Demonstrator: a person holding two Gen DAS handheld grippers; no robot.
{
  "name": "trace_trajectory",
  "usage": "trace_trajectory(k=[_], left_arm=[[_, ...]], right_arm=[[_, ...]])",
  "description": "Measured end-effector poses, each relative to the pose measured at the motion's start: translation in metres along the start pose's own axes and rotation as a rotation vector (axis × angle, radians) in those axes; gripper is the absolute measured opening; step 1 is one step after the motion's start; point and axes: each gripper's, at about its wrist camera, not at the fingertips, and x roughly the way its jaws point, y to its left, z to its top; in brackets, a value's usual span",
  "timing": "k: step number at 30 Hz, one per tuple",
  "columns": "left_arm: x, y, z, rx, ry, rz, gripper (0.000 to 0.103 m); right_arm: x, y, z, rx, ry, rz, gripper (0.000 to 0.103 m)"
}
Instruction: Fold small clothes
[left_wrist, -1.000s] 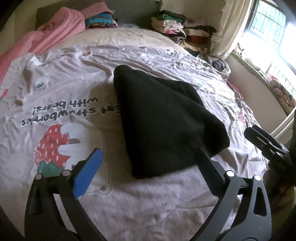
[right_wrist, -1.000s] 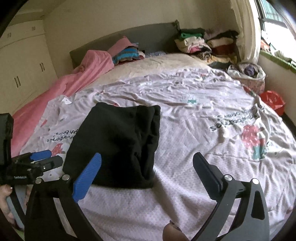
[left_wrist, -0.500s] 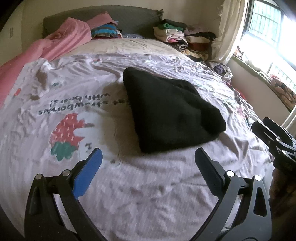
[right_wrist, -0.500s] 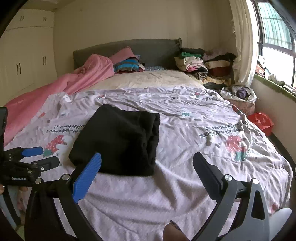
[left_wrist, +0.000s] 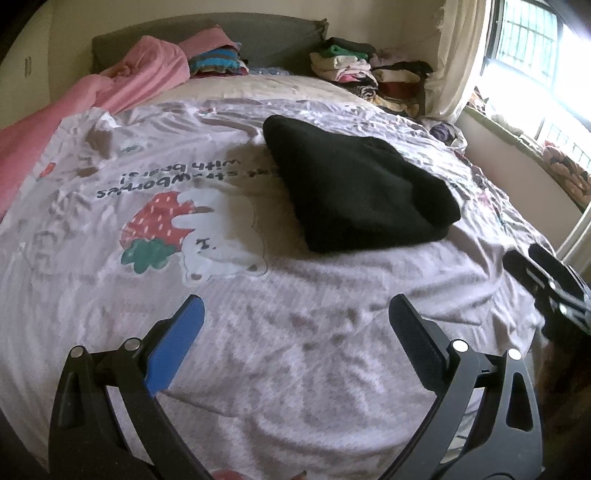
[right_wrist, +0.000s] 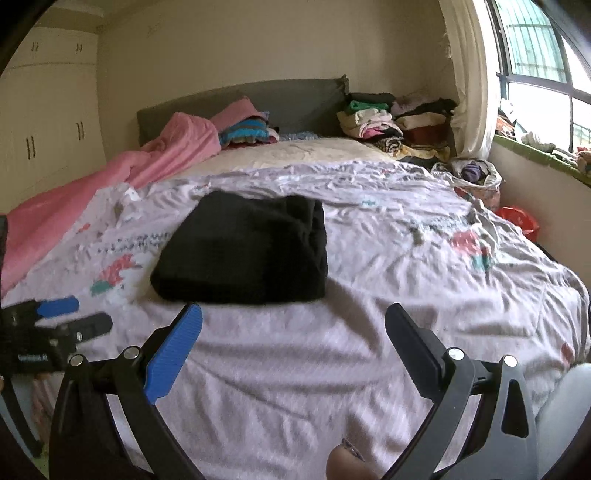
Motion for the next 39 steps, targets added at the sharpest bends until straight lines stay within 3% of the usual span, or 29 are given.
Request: trace_trajectory(k=[10, 39], left_arm=[[0.01, 0.007, -0.017, -0.022, 0.033, 0.028, 0.094], [0.008, 0.006, -0.019, -0.014, 0.037, 0.081, 0.094]], right_arm=[[0.007, 0.014, -0.031, -0.035, 0.073, -0.038, 0.099], [0.009, 0.015, -0.034, -0.031, 0.08, -0.04, 0.099]])
